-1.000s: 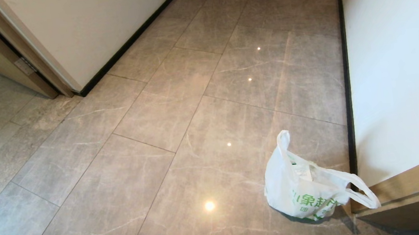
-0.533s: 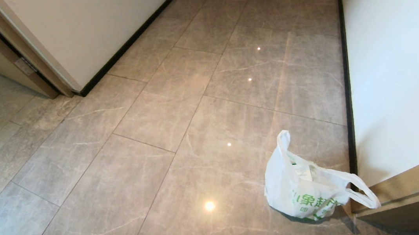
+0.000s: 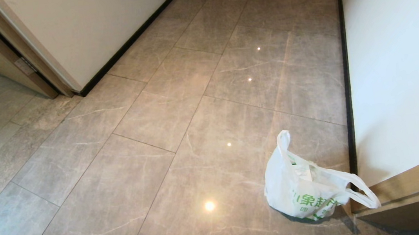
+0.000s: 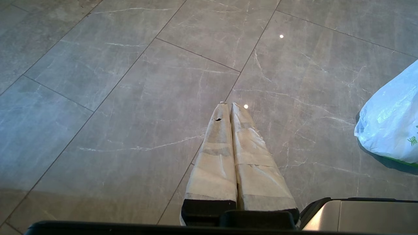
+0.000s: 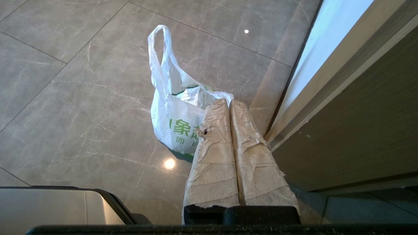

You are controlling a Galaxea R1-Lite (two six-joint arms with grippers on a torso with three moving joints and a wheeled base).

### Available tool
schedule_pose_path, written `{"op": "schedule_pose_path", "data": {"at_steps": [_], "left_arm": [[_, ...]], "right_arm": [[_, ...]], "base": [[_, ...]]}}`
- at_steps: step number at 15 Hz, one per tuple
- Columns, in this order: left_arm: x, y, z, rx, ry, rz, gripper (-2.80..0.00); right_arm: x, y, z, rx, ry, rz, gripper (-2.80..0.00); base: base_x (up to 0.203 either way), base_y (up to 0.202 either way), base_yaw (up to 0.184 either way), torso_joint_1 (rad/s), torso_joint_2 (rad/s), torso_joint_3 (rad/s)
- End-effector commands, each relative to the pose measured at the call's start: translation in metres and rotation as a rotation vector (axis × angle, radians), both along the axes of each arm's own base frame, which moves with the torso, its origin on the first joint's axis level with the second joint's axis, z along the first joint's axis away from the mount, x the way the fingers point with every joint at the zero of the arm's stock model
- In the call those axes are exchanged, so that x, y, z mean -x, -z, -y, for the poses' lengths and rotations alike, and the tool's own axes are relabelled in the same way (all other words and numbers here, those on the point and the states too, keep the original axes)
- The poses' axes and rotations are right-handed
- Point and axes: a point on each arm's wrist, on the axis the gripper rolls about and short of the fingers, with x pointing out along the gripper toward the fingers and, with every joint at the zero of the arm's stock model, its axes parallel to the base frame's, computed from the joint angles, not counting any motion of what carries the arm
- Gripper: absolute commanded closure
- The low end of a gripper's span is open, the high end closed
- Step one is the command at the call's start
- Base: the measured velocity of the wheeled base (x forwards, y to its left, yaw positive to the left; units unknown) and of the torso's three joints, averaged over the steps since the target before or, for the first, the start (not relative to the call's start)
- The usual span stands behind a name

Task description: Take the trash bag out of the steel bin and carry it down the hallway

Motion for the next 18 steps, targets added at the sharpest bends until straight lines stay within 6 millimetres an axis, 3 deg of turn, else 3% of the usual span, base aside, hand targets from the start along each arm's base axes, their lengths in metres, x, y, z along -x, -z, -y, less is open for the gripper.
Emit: {"op": "schedule_pose_path", "data": {"at_steps": [1, 18], "left_arm": [[-0.0001, 0.0000, 0.0000, -0.002, -0.001, -0.001, 0.00], [-0.0001, 0.0000, -0.0001, 0.007, -0.002, -0.001, 0.00]], "right_arm": [[-0.0002, 0.0003, 0.0000, 0.001, -0.001, -0.002, 0.00], [-0.0002, 0.0003, 0.0000, 0.001, 0.000, -0.002, 0.00]], "base": [[0.000, 0.000, 0.000, 0.000, 0.00, 0.000], [0.000, 0.000, 0.000, 0.002, 0.00, 0.184]]}}
